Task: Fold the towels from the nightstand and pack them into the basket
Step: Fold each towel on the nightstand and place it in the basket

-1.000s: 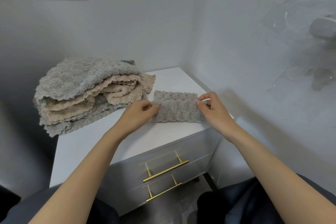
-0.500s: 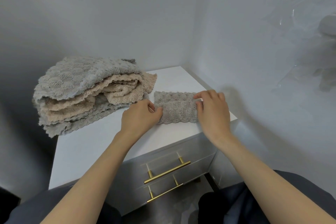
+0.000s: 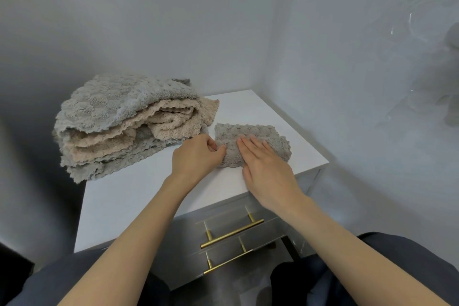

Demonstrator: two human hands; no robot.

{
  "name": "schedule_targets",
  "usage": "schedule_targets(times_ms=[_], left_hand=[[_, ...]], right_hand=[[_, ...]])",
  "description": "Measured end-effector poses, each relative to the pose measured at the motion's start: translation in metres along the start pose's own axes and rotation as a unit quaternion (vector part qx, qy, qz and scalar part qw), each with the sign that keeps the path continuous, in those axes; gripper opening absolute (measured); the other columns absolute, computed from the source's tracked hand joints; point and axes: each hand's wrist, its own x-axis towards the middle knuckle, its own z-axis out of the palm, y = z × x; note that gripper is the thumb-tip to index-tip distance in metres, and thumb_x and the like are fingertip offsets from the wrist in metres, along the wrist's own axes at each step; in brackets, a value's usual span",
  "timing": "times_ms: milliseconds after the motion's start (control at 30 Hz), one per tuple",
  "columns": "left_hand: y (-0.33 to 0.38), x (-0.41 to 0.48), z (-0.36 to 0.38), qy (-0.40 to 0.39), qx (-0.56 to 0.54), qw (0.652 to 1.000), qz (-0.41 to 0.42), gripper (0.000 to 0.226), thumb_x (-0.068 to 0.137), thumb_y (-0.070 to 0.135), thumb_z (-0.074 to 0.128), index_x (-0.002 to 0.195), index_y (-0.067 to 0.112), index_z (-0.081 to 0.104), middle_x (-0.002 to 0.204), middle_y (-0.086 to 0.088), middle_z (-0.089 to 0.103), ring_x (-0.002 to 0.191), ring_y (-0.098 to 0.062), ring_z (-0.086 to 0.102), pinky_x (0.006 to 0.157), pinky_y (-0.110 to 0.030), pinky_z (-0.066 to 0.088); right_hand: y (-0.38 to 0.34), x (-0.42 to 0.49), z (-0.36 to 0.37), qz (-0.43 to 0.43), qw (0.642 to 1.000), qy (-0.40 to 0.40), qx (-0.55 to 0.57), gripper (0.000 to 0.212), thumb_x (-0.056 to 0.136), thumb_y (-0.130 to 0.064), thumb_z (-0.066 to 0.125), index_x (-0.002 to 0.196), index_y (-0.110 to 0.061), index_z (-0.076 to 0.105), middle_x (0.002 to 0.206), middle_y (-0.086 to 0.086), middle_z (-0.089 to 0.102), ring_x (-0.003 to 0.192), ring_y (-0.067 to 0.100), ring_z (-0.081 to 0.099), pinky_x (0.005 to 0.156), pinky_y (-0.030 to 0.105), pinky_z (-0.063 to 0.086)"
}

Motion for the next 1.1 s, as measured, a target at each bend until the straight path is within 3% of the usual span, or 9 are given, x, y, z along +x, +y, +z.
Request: schedule_targets(times_ms=[167, 333, 433, 533, 667, 767, 933, 1000, 1100], left_hand=[[0.001, -0.003, -0.002, 0.000, 0.007, 1.000, 0.001, 0.020, 0.089, 0.043, 0.056, 0.083, 0.024, 0.057, 0.073, 0.016, 0.057, 0.084, -0.016, 0.060, 0.081, -0.035, 0.049], [0.008, -0.011, -0.001, 0.040, 0.013, 0.999, 0.014, 0.019, 0.089, 0.036, 0.057, 0.093, 0.019, 0.052, 0.084, 0.009, 0.059, 0.091, -0.020, 0.057, 0.082, -0.038, 0.046], [0.009, -0.017, 0.001, 0.111, 0.056, 0.981, 0.146, 0.019, 0.092, 0.022, 0.054, 0.109, 0.013, 0.054, 0.109, 0.000, 0.058, 0.105, -0.023, 0.046, 0.089, -0.038, 0.040], [0.007, -0.018, -0.004, 0.080, 0.081, 0.955, 0.275, 0.024, 0.091, 0.008, 0.053, 0.111, 0.014, 0.066, 0.113, 0.002, 0.064, 0.113, -0.024, 0.048, 0.093, -0.038, 0.039], [-0.001, -0.020, -0.012, 0.002, 0.056, 0.967, 0.249, 0.041, 0.086, 0.016, 0.059, 0.126, 0.024, 0.062, 0.121, 0.007, 0.065, 0.133, -0.017, 0.040, 0.109, -0.038, 0.033], [-0.005, -0.021, -0.014, -0.044, 0.092, 0.964, 0.247, 0.055, 0.083, 0.024, 0.061, 0.137, 0.029, 0.050, 0.136, 0.010, 0.054, 0.139, -0.013, 0.033, 0.112, -0.033, 0.027], [-0.001, -0.022, -0.009, 0.017, 0.105, 0.964, 0.244, 0.048, 0.085, 0.017, 0.056, 0.132, 0.025, 0.054, 0.125, 0.007, 0.060, 0.125, -0.013, 0.046, 0.105, -0.031, 0.030], [0.001, -0.023, -0.007, 0.027, 0.073, 0.972, 0.221, 0.041, 0.086, 0.018, 0.055, 0.127, 0.022, 0.057, 0.120, 0.005, 0.062, 0.117, -0.016, 0.050, 0.102, -0.033, 0.033], [0.005, -0.021, -0.011, -0.011, -0.024, 0.988, 0.149, 0.027, 0.088, 0.027, 0.049, 0.108, 0.016, 0.063, 0.099, -0.002, 0.066, 0.094, -0.021, 0.056, 0.082, -0.037, 0.044]], right_hand=[[0.021, -0.008, -0.006, 0.032, 0.999, -0.030, 0.016, 0.057, 0.103, -0.026, 0.024, 0.153, -0.015, 0.002, 0.161, 0.000, 0.001, 0.148, 0.010, -0.001, 0.113, 0.019, -0.011], [0.040, -0.012, -0.014, 0.065, 0.995, -0.060, 0.051, 0.059, 0.102, -0.031, 0.028, 0.154, -0.017, 0.003, 0.161, -0.004, 0.001, 0.147, 0.008, 0.000, 0.115, 0.021, 0.005], [0.040, -0.011, -0.017, 0.062, 0.997, -0.052, 0.019, 0.059, 0.102, -0.033, 0.030, 0.154, -0.016, 0.008, 0.161, -0.002, 0.007, 0.147, 0.011, 0.006, 0.115, 0.023, 0.007], [0.040, -0.012, -0.020, 0.055, 0.998, -0.039, 0.000, 0.057, 0.102, -0.032, 0.031, 0.153, -0.017, 0.012, 0.161, -0.001, 0.013, 0.147, 0.012, 0.013, 0.114, 0.028, 0.021], [0.040, -0.012, -0.022, 0.051, 0.998, -0.026, -0.006, 0.052, 0.100, -0.023, 0.037, 0.150, -0.019, 0.022, 0.156, 0.000, 0.026, 0.141, 0.015, 0.030, 0.092, 0.032, 0.043], [0.043, -0.010, -0.020, 0.047, 0.999, -0.018, -0.011, 0.050, 0.096, -0.015, 0.041, 0.144, -0.020, 0.029, 0.146, 0.001, 0.041, 0.124, 0.020, 0.046, 0.070, 0.029, 0.037], [0.051, -0.007, -0.024, 0.040, 0.999, -0.009, 0.007, 0.046, 0.097, -0.018, 0.039, 0.143, -0.024, 0.038, 0.142, -0.007, 0.046, 0.125, 0.015, 0.043, 0.085, 0.031, 0.043], [0.054, -0.006, -0.027, 0.045, 0.998, -0.005, 0.050, 0.040, 0.097, -0.022, 0.038, 0.137, -0.025, 0.045, 0.125, -0.006, 0.056, 0.117, 0.015, 0.046, 0.078, 0.031, 0.043], [0.056, -0.004, -0.028, 0.090, 0.984, 0.002, 0.151, 0.029, 0.096, -0.028, 0.039, 0.123, -0.029, 0.050, 0.084, -0.008, 0.053, 0.082, 0.013, 0.050, 0.058, 0.027, 0.030]])
